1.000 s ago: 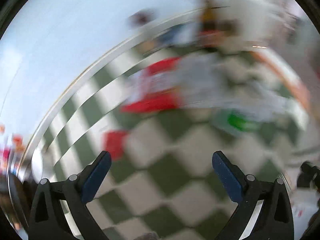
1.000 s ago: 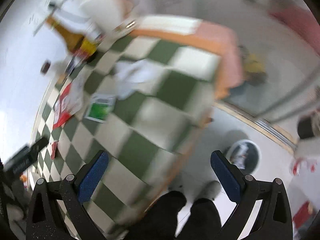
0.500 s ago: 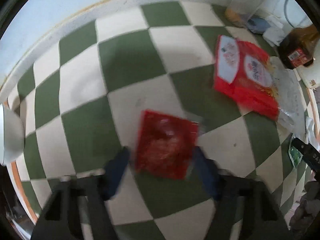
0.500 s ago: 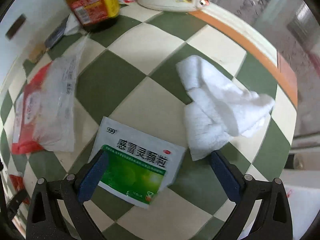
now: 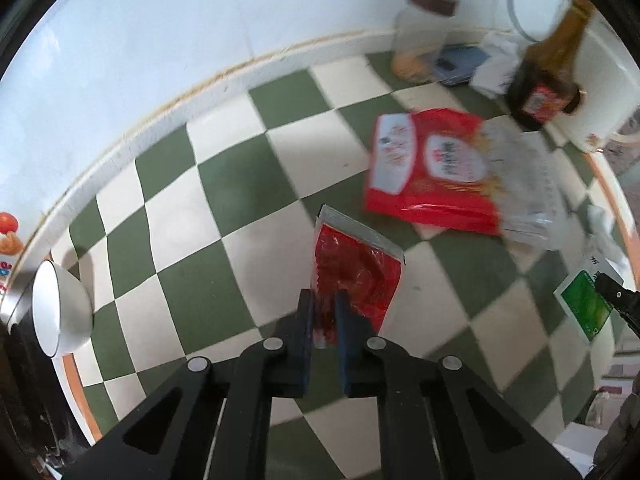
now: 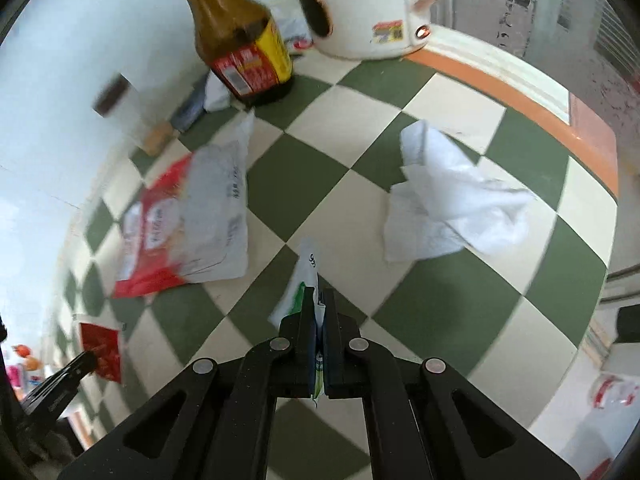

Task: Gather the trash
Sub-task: 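Grasp the red sachet with the left tool while the right tool grasps the green sachet, then carry both sachets over the white bin and open both tools to drop them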

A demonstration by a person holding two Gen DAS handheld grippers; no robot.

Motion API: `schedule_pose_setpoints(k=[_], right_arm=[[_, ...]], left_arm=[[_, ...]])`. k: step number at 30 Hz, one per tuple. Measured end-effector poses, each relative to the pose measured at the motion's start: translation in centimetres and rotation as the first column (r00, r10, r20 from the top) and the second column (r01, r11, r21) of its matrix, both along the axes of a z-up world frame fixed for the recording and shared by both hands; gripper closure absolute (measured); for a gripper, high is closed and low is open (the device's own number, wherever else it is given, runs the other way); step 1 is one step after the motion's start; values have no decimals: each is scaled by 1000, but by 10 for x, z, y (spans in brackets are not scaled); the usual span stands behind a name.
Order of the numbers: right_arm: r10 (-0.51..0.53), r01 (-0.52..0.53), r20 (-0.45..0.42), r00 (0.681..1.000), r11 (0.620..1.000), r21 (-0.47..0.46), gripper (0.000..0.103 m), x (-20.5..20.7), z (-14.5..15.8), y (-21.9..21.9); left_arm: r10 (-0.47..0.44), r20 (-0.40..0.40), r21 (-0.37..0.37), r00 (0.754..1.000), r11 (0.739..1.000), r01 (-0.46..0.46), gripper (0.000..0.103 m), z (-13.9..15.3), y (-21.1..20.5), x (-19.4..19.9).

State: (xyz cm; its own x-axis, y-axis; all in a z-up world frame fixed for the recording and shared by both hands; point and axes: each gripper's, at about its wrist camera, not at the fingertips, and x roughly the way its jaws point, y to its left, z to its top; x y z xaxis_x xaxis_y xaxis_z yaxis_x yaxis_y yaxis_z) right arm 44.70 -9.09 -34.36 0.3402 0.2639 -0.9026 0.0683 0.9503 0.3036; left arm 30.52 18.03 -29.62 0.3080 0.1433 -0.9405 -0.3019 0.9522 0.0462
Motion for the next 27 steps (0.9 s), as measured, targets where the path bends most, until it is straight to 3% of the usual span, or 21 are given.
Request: schedule_pose_setpoints(k=[9, 16, 19, 21, 24, 27], right_arm=[[-43, 35, 72, 996, 994, 107, 102, -52, 52, -65], [-178, 157, 137, 974, 976, 150, 102, -104, 83, -149], [-288, 263, 149, 946, 951, 164, 102, -140, 90, -208], [-363, 339, 148, 920, 926, 166, 102, -168, 90, -247], [-479, 459, 127, 868, 874, 158, 102, -214, 78, -308], [-578, 565, 92, 811, 813, 140, 102, -259, 56, -358]], left_arm=[[-126, 93, -38, 988, 991, 130, 96, 60, -68, 10], [-317, 148, -47, 937, 944, 327, 96, 87, -172, 24], [-426, 152, -53, 892, 897, 438, 96, 93, -232, 22], [-509, 147, -60, 848, 851, 521, 96, 90, -280, 18], [-621, 127, -75, 773, 771, 632, 96, 78, -352, 10], [-724, 92, -99, 683, 676, 730, 96, 53, -430, -5]])
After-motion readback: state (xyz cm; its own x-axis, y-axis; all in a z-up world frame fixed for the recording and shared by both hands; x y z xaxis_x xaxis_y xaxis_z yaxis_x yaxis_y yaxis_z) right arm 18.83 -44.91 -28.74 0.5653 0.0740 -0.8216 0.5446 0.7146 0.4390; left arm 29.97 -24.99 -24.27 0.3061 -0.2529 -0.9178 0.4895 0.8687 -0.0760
